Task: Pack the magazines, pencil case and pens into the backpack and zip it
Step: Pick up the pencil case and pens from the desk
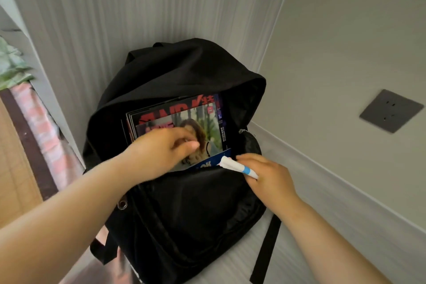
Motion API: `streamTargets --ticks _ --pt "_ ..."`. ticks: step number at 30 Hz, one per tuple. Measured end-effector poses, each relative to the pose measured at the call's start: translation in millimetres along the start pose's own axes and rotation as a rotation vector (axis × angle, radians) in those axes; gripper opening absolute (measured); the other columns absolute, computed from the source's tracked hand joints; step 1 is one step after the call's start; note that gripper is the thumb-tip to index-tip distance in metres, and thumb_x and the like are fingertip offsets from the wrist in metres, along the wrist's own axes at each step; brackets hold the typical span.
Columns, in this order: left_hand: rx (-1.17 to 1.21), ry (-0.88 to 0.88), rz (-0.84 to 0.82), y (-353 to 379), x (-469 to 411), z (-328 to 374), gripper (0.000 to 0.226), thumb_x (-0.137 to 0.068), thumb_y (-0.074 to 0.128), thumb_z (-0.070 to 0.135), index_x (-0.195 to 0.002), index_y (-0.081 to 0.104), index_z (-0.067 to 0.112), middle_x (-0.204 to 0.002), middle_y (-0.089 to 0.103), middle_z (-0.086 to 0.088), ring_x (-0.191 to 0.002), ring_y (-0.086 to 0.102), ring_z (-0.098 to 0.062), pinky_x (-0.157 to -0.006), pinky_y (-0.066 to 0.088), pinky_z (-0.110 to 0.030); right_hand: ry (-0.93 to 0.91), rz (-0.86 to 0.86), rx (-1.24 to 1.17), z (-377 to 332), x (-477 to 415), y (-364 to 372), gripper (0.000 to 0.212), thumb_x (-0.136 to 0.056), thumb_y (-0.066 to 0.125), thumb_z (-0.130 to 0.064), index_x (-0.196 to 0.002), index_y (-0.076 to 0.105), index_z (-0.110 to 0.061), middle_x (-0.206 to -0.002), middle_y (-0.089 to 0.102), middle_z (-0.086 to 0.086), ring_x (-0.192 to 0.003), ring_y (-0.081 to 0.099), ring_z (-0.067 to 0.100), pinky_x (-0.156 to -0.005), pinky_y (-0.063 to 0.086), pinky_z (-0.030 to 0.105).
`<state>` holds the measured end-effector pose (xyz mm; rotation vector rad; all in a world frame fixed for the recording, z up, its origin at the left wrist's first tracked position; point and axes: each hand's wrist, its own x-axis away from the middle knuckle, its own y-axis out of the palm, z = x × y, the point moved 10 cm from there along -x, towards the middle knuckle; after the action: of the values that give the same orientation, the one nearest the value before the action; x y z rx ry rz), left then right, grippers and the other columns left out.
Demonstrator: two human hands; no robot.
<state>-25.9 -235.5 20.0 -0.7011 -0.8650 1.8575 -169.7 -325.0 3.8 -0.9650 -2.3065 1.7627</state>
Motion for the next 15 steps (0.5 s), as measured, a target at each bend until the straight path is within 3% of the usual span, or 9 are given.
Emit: streamTargets --ticks 2,4,6,8,11,13,15 --pt "-0.179 0.036 -0.073 18 30 8 0.048 -0.08 0.045 0.057 -0.123 0.043 0.038 -0.098 0.056 0.021 -0.094 0.06 -0.009 -0.077 0.047 -0.023 0.001 0.049 0.0 -3 3 -1 0.036 -0.075 0.064 0.0 -0.106 0.067 -0.017 -0.122 0.063 0.0 -0.086 0.067 0.022 -0.064 0.043 0.018" --pt "-0.422 0.058 0.012 24 46 9 0.046 -0.081 0.046 0.055 -0.125 0.039 0.041 -0.111 0.061 0.017 -0.102 0.06 -0.011 -0.077 0.048 -0.025 0.03 0.1 0.004 0 10 -4 0.04 -0.076 0.063 0.001 -0.112 0.063 -0.017 -0.129 0.057 0.0 -0.087 0.065 0.021 -0.059 0.037 0.012" --pt "-0.533 0.1 0.14 15 53 17 0.037 -0.076 0.066 0.039 -0.111 0.058 0.031 -0.096 0.071 0.008 -0.087 0.068 -0.016 -0.061 0.052 -0.026 0.09 0.153 -0.006 7 22 -10 0.043 -0.078 0.06 0.001 -0.117 0.059 -0.016 -0.128 0.056 0.002 -0.088 0.064 0.022 -0.059 0.036 0.014" --pt "-0.529 0.154 0.238 12 59 20 0.036 -0.056 0.085 0.021 -0.089 0.071 0.014 -0.071 0.073 -0.004 -0.063 0.069 -0.026 -0.048 0.054 -0.031 0.185 0.196 -0.023 20 40 -17 0.042 -0.08 0.058 -0.001 -0.119 0.057 -0.016 -0.122 0.058 0.003 -0.088 0.063 0.024 -0.063 0.039 0.022" --pt "-0.475 0.22 0.384 19 68 29 0.026 -0.071 0.068 0.023 -0.092 0.07 0.008 -0.083 0.071 -0.013 -0.077 0.063 -0.034 -0.07 0.05 -0.042 0.415 0.214 -0.042 54 81 -23 0.032 -0.085 0.053 -0.008 -0.116 0.058 -0.018 -0.113 0.062 0.003 -0.092 0.06 0.026 -0.067 0.033 0.023" --pt "-0.337 0.301 0.373 37 73 50 0.034 -0.076 0.048 0.027 -0.098 0.067 0.009 -0.095 0.068 -0.014 -0.092 0.05 -0.028 -0.083 0.037 -0.041 0.592 0.179 -0.036 79 120 -24 0.026 -0.087 0.052 -0.013 -0.111 0.06 -0.016 -0.107 0.066 0.007 -0.092 0.058 0.03 -0.064 0.028 0.023" --pt "-0.164 0.422 0.298 66 80 79 0.034 -0.075 0.047 0.027 -0.098 0.067 0.012 -0.097 0.067 -0.01 -0.095 0.045 -0.019 -0.087 0.042 -0.04 0.76 0.155 -0.015 99 168 -28 0.021 -0.087 0.052 -0.017 -0.107 0.061 -0.017 -0.1 0.068 0.011 -0.091 0.058 0.032 -0.059 0.022 0.025"
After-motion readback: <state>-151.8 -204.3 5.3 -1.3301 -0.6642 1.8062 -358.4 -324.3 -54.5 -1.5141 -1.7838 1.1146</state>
